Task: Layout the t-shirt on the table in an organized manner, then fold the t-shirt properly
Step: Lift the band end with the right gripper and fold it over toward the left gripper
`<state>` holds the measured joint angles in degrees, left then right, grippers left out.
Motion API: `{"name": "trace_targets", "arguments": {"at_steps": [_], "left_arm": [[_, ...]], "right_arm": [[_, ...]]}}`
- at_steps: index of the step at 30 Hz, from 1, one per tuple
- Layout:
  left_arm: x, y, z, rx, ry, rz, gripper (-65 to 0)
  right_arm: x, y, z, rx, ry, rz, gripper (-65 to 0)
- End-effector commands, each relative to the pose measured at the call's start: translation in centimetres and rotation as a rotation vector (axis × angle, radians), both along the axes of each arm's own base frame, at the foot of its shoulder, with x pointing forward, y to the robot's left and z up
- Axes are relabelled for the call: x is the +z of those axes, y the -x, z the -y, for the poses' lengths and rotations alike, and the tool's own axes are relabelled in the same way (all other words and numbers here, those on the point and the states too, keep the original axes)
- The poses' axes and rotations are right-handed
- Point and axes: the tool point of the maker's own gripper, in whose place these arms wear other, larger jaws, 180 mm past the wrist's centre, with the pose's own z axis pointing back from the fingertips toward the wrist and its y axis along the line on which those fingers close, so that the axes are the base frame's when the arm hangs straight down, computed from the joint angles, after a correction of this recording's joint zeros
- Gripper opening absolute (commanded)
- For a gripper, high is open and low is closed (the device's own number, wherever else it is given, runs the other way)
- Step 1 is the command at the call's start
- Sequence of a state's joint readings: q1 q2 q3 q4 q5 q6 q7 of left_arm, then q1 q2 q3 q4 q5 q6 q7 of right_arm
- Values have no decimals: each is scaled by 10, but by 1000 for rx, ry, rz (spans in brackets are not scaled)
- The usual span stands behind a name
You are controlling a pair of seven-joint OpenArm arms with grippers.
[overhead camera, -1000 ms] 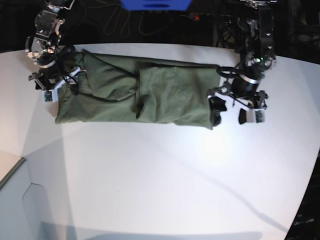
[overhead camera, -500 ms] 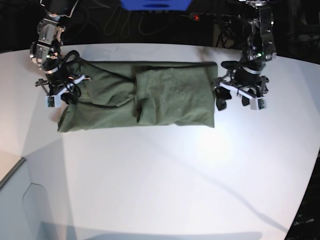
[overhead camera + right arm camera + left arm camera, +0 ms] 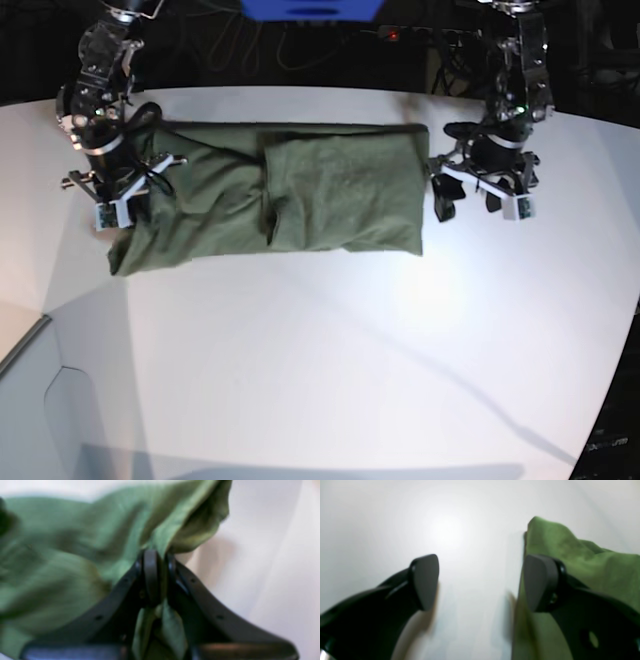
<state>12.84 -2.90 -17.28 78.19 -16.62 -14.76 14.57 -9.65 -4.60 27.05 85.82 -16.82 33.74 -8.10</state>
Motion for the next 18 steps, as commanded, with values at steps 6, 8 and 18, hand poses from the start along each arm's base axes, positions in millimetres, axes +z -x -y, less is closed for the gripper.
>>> {"name": "trace_targets", "arguments": {"at_steps": [6, 8, 18], "left_arm": [[7, -1, -2, 2, 0, 32, -142], [7, -1, -2, 2, 0, 30, -142], [6, 0, -1, 0, -1, 28, -142]], "right_arm": [[41, -4, -56, 131, -9, 114, -650], [49, -2, -77, 171, -26, 134, -650], [61, -6, -177, 399, 24, 172, -650]]}}
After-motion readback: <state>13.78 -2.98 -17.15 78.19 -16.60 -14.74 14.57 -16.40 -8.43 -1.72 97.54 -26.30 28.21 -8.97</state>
